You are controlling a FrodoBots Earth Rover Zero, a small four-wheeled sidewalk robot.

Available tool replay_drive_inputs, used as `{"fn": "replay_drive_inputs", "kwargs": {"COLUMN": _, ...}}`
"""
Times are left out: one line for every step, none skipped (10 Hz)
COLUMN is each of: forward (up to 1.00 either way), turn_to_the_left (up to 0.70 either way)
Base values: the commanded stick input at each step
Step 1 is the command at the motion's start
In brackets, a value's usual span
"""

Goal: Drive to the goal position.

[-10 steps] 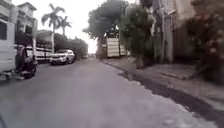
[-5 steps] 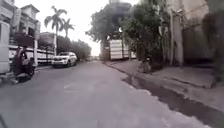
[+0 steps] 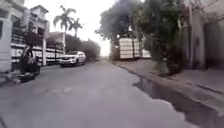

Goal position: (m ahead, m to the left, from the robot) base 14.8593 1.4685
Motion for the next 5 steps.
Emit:
{"fn": "replay_drive_inputs", "kwargs": {"forward": 1.0, "turn_to_the_left": 0.0}}
{"fn": "replay_drive_inputs", "kwargs": {"forward": 1.0, "turn_to_the_left": 0.0}}
{"fn": "replay_drive_inputs", "kwargs": {"forward": 1.0, "turn_to_the_left": 0.0}}
{"fn": "replay_drive_inputs", "kwargs": {"forward": 1.0, "turn_to_the_left": 0.0}}
{"fn": "replay_drive_inputs", "kwargs": {"forward": 1.0, "turn_to_the_left": 0.0}}
